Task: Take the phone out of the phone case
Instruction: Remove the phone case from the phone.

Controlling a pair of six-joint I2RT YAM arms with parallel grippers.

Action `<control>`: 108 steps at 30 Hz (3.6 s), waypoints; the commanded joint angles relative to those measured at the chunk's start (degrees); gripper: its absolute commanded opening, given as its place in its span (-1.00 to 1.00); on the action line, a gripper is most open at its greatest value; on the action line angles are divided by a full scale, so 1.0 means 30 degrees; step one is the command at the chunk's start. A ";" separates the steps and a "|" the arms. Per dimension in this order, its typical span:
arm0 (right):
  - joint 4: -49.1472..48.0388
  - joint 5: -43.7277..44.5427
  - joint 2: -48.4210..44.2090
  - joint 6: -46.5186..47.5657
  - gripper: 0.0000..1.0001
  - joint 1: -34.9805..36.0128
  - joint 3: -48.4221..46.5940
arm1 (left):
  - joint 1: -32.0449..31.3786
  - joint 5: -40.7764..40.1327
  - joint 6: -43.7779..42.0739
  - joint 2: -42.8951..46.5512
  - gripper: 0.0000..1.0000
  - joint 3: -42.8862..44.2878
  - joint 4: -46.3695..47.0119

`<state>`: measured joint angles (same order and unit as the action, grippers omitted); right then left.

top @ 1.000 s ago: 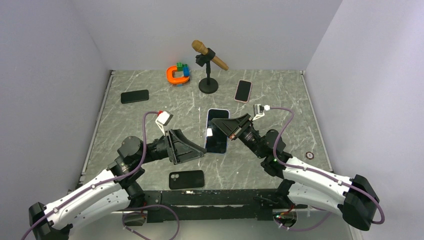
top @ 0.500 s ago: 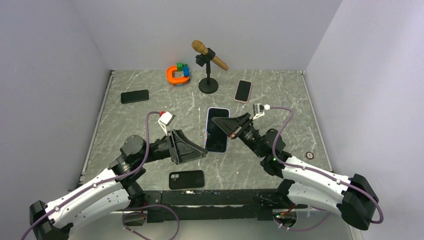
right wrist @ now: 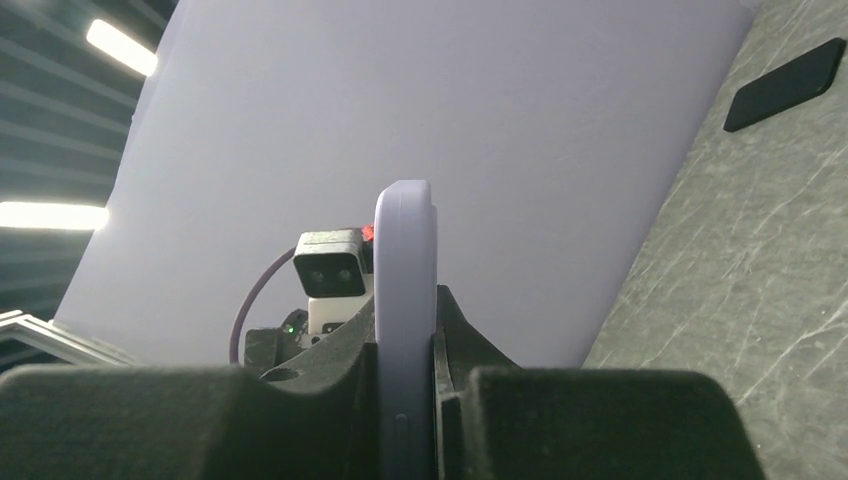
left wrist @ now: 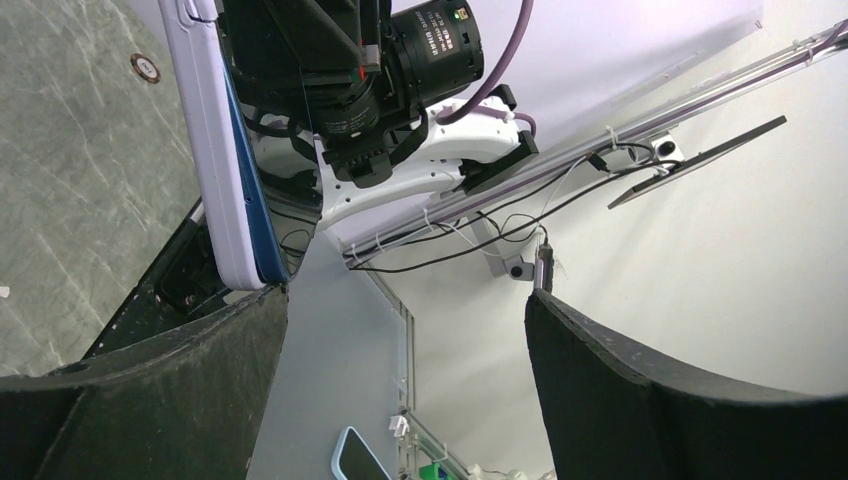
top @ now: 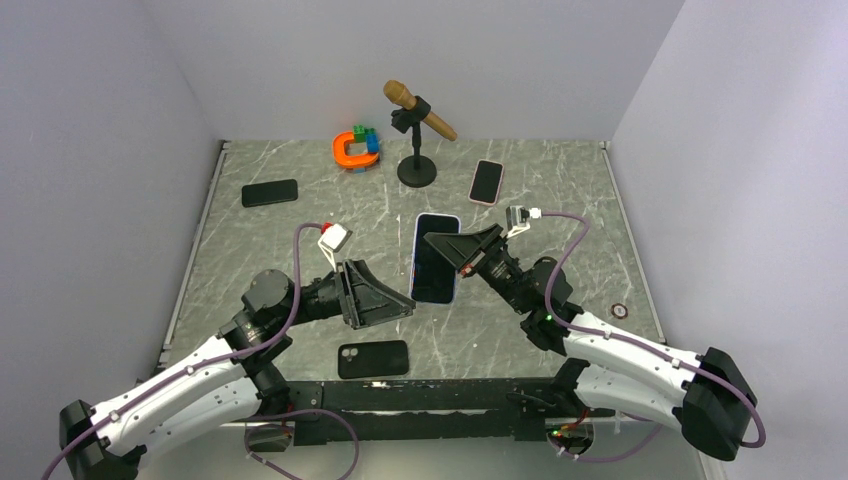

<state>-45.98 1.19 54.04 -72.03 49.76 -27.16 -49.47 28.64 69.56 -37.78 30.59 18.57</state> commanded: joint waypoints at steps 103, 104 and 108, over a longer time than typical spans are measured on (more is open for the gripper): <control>0.5739 0.5428 0.7541 0.4715 -1.00 0.2371 -0.3793 | 0.4538 0.0180 0.8643 0.1466 -1.00 0.1254 0.1336; 0.6147 0.5249 0.7791 0.4690 -1.00 0.2230 -0.3968 | 0.4512 0.0058 0.8437 0.1619 -1.00 0.1170 0.0970; 0.6704 0.4652 0.7632 0.3928 -1.00 0.1576 -0.3847 | 0.4537 -0.0480 0.7109 0.1871 -1.00 0.0845 -0.0146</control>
<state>-27.05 13.91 78.30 -58.22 56.29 -38.41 -35.73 27.20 93.71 -33.78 32.95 14.90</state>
